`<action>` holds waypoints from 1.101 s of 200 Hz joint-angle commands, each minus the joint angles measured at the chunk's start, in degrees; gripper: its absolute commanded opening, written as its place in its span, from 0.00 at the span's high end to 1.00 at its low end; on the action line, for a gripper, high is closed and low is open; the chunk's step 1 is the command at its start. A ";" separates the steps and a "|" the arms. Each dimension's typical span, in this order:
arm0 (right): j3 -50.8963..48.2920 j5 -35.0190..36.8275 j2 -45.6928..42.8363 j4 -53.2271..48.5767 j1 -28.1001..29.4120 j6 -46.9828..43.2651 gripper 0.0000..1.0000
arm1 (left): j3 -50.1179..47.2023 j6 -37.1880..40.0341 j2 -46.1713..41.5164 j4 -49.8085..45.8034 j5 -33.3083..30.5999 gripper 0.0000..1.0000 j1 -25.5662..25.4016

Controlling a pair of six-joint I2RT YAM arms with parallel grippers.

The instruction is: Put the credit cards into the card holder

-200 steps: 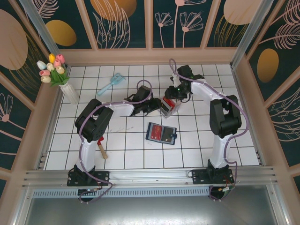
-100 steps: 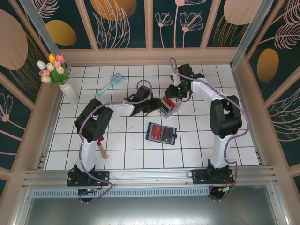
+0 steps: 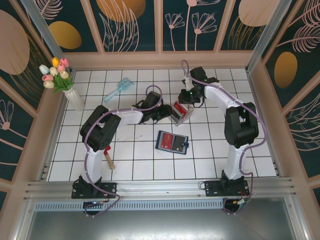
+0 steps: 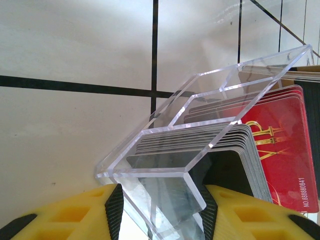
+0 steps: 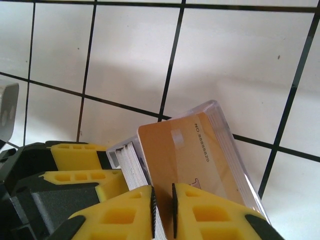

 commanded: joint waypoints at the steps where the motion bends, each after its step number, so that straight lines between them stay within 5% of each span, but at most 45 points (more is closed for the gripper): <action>1: 1.75 0.18 -2.75 -2.03 0.22 0.08 0.85 | 0.66 -0.48 1.50 0.27 0.24 0.52 -0.13; 38: 2.24 3.42 -3.79 -2.02 0.21 0.09 0.96 | 0.50 -0.53 1.44 0.27 0.33 0.52 -0.18; 121: 1.74 19.27 -9.43 1.51 0.35 -1.11 1.00 | 0.42 -0.47 1.36 0.53 0.33 0.52 -0.19; 180: -3.92 12.82 -14.50 6.85 4.28 -5.47 1.00 | 0.50 -0.46 1.59 0.96 0.68 0.52 -0.15; 220: -6.09 20.54 -11.36 8.21 9.30 -9.20 1.00 | 0.32 -0.48 1.44 0.97 0.77 0.52 -0.13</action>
